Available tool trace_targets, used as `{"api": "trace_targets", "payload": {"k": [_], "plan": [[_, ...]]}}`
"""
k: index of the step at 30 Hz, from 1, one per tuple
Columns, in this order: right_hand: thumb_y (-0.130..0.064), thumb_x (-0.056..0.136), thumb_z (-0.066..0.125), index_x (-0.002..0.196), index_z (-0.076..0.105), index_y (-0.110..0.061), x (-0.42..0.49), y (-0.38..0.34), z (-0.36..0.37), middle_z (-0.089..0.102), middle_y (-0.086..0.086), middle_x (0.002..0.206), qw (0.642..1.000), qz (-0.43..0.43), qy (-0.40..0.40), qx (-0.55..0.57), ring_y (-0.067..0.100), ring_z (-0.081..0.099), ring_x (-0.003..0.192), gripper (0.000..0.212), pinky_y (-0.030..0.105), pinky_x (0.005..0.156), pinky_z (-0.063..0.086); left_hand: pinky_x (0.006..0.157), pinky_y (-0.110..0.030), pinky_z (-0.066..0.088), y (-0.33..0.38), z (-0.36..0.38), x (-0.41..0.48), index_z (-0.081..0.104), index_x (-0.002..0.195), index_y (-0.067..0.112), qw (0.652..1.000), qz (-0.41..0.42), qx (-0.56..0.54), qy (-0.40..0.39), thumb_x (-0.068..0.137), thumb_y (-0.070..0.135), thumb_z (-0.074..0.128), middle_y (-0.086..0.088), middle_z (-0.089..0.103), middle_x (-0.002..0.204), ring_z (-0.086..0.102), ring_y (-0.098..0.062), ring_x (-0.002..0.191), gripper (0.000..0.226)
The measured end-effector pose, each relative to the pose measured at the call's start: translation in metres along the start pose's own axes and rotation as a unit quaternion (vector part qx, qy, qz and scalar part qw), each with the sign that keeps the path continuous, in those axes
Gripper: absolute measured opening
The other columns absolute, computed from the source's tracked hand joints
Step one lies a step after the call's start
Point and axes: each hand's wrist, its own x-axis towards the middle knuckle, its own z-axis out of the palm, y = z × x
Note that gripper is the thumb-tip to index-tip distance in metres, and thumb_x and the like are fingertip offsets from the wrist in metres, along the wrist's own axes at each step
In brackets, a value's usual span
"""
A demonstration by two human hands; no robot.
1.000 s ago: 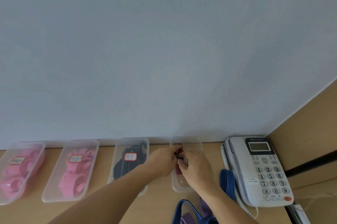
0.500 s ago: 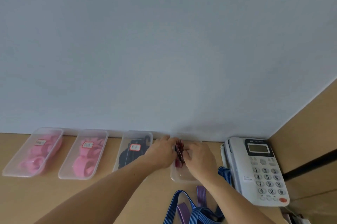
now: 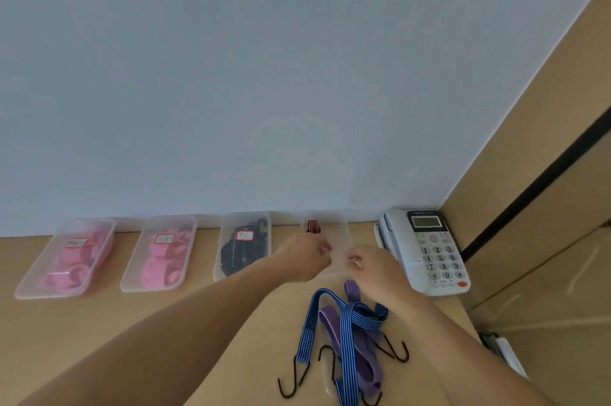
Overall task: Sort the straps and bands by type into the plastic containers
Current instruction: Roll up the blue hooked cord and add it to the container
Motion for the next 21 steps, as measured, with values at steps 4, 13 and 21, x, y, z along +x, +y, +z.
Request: {"api": "trace_targets", "payload": {"k": [4, 13, 21], "plan": [[-0.029, 0.093, 0.051, 0.094, 0.066, -0.026, -0.034, -0.003, 0.022, 0.067, -0.010, 0.090, 0.999, 0.045, -0.007, -0.031, 0.011, 0.063, 0.084, 0.016, 0.034, 0.079, 0.053, 0.083, -0.032, 0.052, -0.002, 0.019, -0.019, 0.069, 0.106, 0.003, 0.999, 0.003, -0.028, -0.032, 0.094, 0.020, 0.049, -0.010, 0.070, 0.109, 0.064, -0.024, 0.096, 0.029], [-0.018, 0.085, 0.061, 0.134, 0.041, -0.016, -0.073, -0.006, 0.048, 0.063, 0.007, 0.083, 0.977, 0.173, -0.089, 0.087, 0.021, 0.060, 0.069, 0.053, 0.034, 0.065, 0.047, 0.069, -0.024, 0.050, -0.002, 0.037, -0.064, 0.066, 0.100, 0.004, 0.991, -0.057, -0.064, -0.102, 0.095, 0.020, 0.050, -0.008, 0.068, 0.099, 0.066, -0.021, 0.089, 0.023], [-0.001, 0.091, 0.051, 0.100, 0.067, -0.012, -0.074, -0.038, -0.049, 0.066, 0.013, 0.082, 0.922, 0.103, 0.052, 0.370, 0.019, 0.058, 0.055, 0.021, 0.029, 0.047, 0.043, 0.086, -0.032, 0.053, 0.035, 0.025, -0.088, 0.062, 0.101, 0.011, 0.948, -0.008, -0.254, -0.191, 0.087, 0.014, 0.064, -0.002, 0.068, 0.096, 0.065, -0.013, 0.091, 0.015]]}}
